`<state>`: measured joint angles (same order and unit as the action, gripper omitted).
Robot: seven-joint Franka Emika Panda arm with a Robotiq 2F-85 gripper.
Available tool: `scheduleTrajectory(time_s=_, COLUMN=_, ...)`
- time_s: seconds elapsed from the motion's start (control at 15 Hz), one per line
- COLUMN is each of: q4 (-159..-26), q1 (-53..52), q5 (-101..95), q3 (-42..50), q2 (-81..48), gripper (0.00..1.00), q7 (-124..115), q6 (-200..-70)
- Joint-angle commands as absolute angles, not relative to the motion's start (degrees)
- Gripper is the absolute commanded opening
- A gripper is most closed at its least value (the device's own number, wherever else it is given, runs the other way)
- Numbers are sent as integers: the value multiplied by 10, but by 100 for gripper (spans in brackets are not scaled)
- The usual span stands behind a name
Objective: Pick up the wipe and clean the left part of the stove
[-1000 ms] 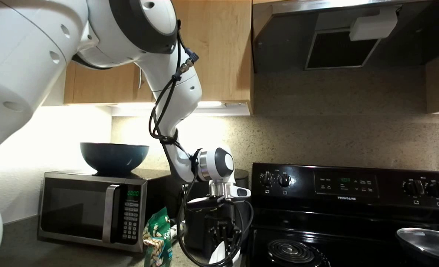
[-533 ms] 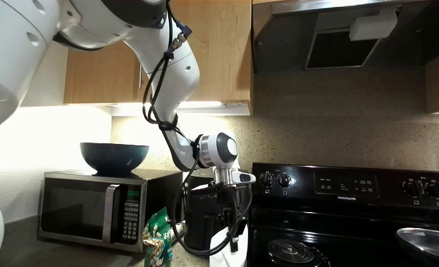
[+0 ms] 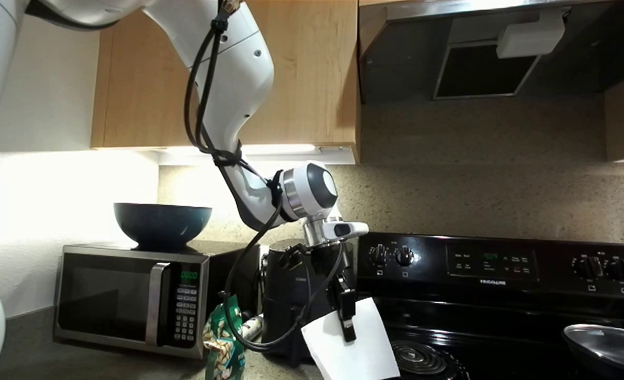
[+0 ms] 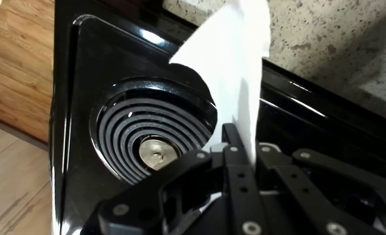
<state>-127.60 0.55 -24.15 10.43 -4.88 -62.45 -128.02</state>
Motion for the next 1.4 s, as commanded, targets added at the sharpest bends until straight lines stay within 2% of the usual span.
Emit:
scheduleTrajectory(time_s=0.0, q4=-1276, q1=18, q5=-244, q3=91, q2=-50, gripper=7, q7=-630, q6=-1279)
scheduleTrajectory(time_s=1.0, q4=-1220, q1=22, q5=-228, q3=102, q2=-139, gripper=8, q7=-587, q6=-1280)
scheduleTrajectory(time_s=1.33, q4=-1204, q1=56, q5=-123, q3=83, q2=-188, gripper=7, q7=-413, q6=-1368)
